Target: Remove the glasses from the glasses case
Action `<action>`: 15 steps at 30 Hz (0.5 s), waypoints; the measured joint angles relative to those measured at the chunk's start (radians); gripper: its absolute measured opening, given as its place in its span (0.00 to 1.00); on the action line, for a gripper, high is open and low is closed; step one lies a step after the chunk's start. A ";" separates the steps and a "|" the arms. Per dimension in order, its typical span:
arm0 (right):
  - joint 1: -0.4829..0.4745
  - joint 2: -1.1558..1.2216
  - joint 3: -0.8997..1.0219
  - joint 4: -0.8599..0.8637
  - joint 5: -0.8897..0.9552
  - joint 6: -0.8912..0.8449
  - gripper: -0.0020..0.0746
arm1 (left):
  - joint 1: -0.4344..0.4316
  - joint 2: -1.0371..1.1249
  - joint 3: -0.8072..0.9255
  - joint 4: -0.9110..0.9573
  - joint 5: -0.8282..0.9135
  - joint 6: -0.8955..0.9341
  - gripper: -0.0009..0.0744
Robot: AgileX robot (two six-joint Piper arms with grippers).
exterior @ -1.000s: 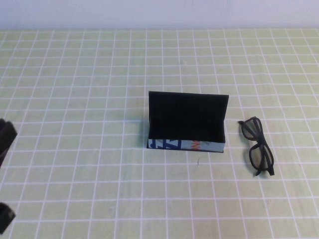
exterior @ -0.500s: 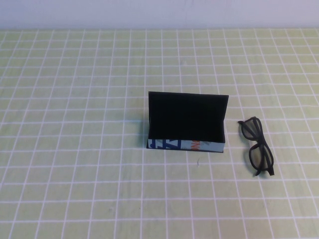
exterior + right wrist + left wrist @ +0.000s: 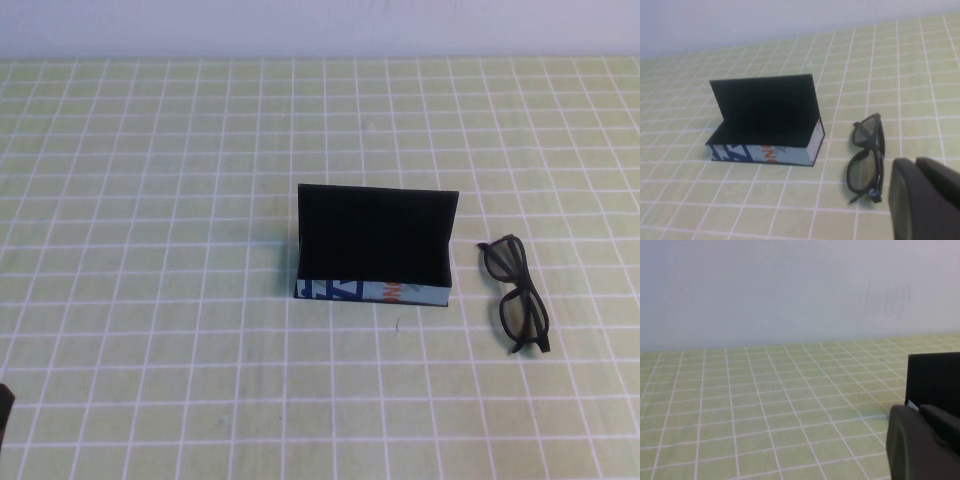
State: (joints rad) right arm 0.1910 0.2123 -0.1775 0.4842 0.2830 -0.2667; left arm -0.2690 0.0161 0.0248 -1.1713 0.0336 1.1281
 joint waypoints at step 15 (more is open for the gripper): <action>0.000 -0.009 0.085 -0.144 -0.158 -0.055 0.00 | 0.000 0.000 0.000 0.000 0.010 0.000 0.01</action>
State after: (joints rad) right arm 0.1910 0.2032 -0.0922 0.3403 0.1247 -0.3217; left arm -0.2690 0.0161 0.0248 -1.1713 0.0440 1.1281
